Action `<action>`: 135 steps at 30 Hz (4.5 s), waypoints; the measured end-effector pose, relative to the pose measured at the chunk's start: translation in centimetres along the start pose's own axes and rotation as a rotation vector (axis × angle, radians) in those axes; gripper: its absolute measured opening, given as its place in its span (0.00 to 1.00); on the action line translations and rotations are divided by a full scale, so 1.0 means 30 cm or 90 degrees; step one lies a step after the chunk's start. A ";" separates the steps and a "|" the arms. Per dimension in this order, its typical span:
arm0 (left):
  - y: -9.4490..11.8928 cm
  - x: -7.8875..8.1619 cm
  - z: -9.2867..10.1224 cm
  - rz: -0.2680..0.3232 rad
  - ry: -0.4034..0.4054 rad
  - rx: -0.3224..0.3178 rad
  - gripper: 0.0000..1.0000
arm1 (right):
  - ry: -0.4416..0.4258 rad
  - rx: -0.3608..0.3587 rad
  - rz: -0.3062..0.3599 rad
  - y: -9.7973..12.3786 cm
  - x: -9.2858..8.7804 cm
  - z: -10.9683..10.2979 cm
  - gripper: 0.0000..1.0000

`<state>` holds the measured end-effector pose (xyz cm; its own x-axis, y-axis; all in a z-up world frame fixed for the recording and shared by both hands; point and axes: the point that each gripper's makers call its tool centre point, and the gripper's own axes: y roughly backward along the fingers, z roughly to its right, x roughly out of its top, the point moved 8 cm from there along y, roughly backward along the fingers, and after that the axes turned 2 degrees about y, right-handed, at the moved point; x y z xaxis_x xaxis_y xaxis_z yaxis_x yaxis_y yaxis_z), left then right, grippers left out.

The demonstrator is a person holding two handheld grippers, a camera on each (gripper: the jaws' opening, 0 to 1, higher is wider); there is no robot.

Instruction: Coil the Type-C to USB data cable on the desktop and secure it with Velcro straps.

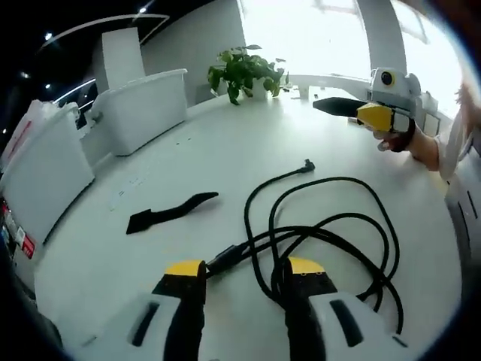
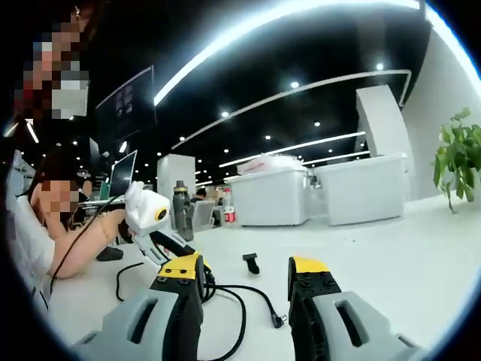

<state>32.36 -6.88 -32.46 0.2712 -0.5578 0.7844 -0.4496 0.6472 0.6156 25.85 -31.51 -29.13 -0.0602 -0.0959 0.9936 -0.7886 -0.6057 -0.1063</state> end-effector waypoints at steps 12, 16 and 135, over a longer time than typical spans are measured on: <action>-0.001 0.002 0.000 -0.023 -0.008 0.023 0.25 | 0.000 0.012 0.008 0.008 0.008 -0.018 0.43; -0.004 0.005 0.007 -0.041 -0.034 0.028 0.20 | -0.003 0.010 0.008 0.014 0.008 -0.020 0.43; 0.125 0.041 0.333 0.079 -0.154 0.030 0.08 | 0.125 0.570 -0.575 -0.245 -0.157 -0.233 0.12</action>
<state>22.50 -10.33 -29.96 0.0039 -0.5876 0.8091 -0.5076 0.6960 0.5079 27.65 -21.07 -32.76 0.1277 0.6946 0.7080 0.0824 -0.7188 0.6903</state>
